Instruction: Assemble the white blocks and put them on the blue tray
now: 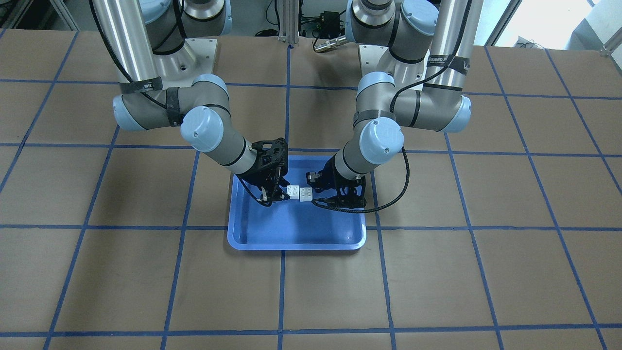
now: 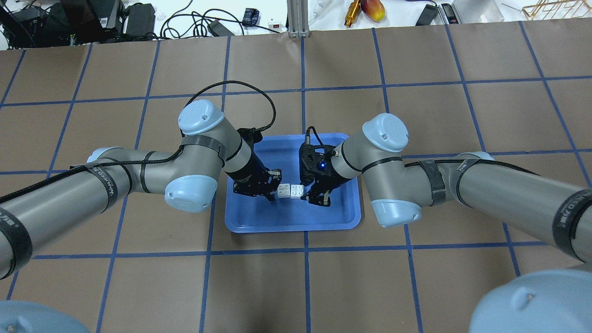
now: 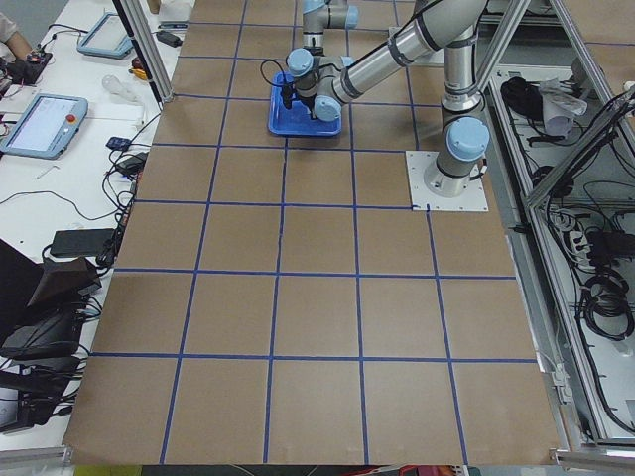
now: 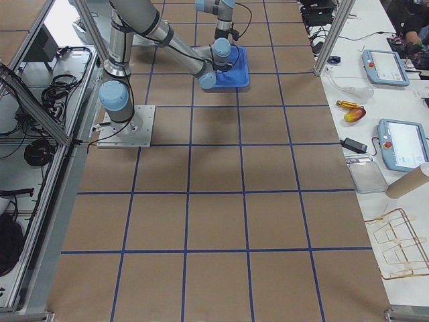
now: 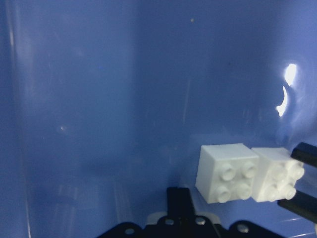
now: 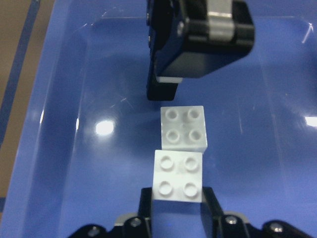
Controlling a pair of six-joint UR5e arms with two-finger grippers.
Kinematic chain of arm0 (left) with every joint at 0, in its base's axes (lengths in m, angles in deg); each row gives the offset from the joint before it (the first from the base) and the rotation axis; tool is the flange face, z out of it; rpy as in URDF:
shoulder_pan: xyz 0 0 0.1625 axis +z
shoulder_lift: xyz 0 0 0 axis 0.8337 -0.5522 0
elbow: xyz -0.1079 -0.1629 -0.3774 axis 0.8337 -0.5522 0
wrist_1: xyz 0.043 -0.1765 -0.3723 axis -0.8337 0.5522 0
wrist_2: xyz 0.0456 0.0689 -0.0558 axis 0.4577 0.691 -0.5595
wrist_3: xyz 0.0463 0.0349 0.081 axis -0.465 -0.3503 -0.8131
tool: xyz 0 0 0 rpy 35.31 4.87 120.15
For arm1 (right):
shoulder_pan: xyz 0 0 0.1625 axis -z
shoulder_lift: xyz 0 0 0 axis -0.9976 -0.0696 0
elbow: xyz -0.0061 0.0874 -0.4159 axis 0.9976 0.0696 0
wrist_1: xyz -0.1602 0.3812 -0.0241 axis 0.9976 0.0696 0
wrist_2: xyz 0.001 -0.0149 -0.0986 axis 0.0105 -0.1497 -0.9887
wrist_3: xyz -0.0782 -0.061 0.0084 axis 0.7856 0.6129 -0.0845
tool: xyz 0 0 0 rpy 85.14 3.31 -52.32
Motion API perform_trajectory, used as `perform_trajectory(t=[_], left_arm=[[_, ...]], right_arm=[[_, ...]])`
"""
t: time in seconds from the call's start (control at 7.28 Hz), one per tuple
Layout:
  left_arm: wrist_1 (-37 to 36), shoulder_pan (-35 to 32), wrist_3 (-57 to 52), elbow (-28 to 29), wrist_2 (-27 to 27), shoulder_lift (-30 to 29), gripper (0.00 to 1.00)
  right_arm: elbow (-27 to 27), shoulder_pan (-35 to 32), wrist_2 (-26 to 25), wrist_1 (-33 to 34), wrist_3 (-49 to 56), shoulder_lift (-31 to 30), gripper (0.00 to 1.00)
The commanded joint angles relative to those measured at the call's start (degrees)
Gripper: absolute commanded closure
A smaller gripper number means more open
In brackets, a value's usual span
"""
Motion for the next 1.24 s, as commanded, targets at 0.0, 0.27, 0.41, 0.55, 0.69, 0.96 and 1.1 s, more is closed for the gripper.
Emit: perform_trajectory(t=[0.0, 0.27, 0.41, 0.55, 0.69, 0.96, 1.1], left_arm=[[-0.22, 0.03, 0.09, 0.39, -0.05, -0.06, 1.0], [-0.22, 0.03, 0.09, 0.39, -0.14, -0.15, 1.0], [-0.22, 0.03, 0.09, 0.39, -0.14, -0.15, 1.0], [-0.31, 0.03, 0.09, 0.39, -0.14, -0.15, 1.0], [-0.4, 0.03, 0.09, 0.39, -0.23, -0.15, 1.0], [-0.4, 0.03, 0.18, 0.39, -0.23, -0.15, 1.0], [-0.4, 0.03, 0.18, 0.39, -0.32, -0.06, 1.0]], right_arm=[[0.04, -0.29, -0.04, -0.03, -0.07, 0.0, 1.0], [-0.05, -0.29, -0.04, 0.14, 0.01, 0.09, 0.97], [-0.05, -0.29, -0.04, 0.14, 0.01, 0.09, 0.94], [-0.05, -0.29, -0.04, 0.06, -0.07, 0.09, 0.91], [-0.05, -0.29, 0.05, 0.06, -0.07, 0.18, 0.9], [-0.05, -0.29, -0.03, -0.12, -2.08, 0.09, 0.57], [0.04, -0.29, -0.04, 0.05, -3.92, 0.09, 0.56]])
